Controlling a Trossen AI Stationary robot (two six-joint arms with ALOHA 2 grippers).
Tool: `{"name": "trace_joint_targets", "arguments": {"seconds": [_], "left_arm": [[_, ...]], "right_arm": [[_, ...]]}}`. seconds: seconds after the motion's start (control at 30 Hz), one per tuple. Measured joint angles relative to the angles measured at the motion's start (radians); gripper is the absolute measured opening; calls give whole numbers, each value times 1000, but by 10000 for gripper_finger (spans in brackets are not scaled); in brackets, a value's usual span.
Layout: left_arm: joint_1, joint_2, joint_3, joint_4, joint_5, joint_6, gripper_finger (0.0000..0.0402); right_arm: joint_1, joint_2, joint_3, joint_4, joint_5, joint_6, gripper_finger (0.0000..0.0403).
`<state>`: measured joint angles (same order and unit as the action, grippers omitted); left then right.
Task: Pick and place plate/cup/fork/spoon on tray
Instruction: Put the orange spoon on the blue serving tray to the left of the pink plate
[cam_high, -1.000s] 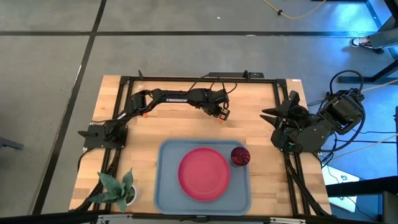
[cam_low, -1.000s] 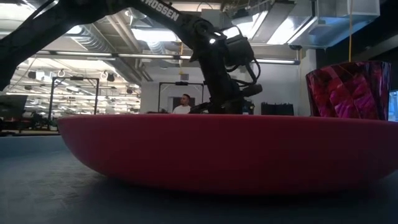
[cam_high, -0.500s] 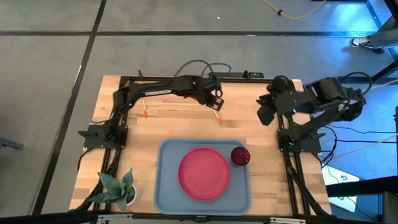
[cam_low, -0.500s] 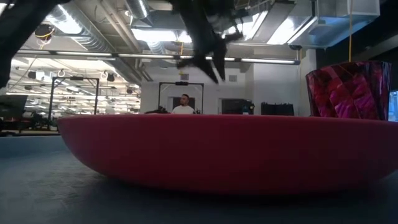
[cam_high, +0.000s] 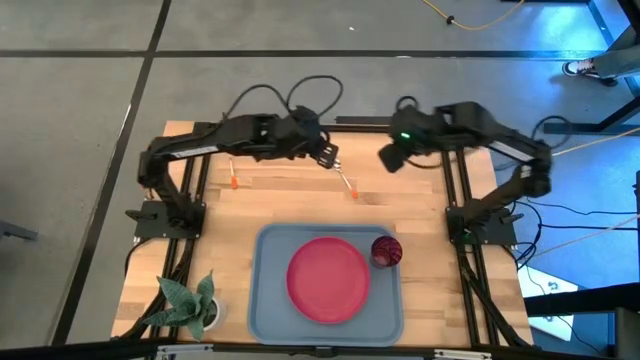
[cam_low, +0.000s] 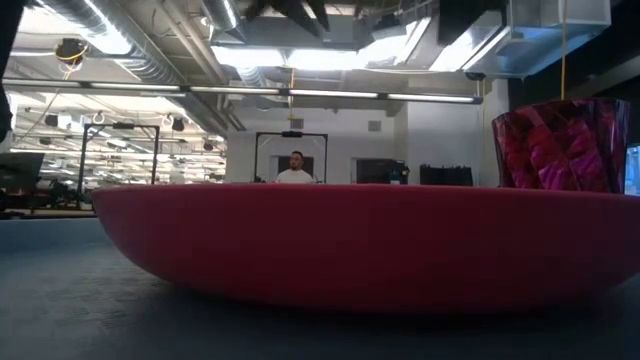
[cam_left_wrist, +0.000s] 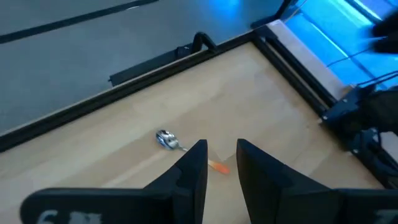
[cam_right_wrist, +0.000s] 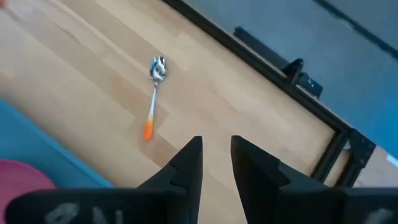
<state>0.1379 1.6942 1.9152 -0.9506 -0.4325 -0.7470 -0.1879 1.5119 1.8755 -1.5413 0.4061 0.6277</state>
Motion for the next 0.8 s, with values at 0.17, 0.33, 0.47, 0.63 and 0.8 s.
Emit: {"name": "trace_joint_targets", "arguments": {"seconds": [0.17, 0.33, 0.47, 0.63, 0.8], "left_arm": [[-12, -57, 0, -28, -6, 1, 79], [-5, -104, 0, -76, -5, 58, 79], [11, -163, -1, -128, -4, 51, 79], [10, -235, -1, -197, -43, 58, 79], [14, -304, -1, -256, -105, 103, 79]], "right_arm": [[-71, 131, 0, 100, -114, -116, 90], [-102, 254, 0, 221, -199, -272, 90], [-130, 330, 0, 260, -286, -320, 90], [-168, 427, 0, 303, -328, -319, 90], [-193, 515, 0, 377, -348, -225, 90]]}}
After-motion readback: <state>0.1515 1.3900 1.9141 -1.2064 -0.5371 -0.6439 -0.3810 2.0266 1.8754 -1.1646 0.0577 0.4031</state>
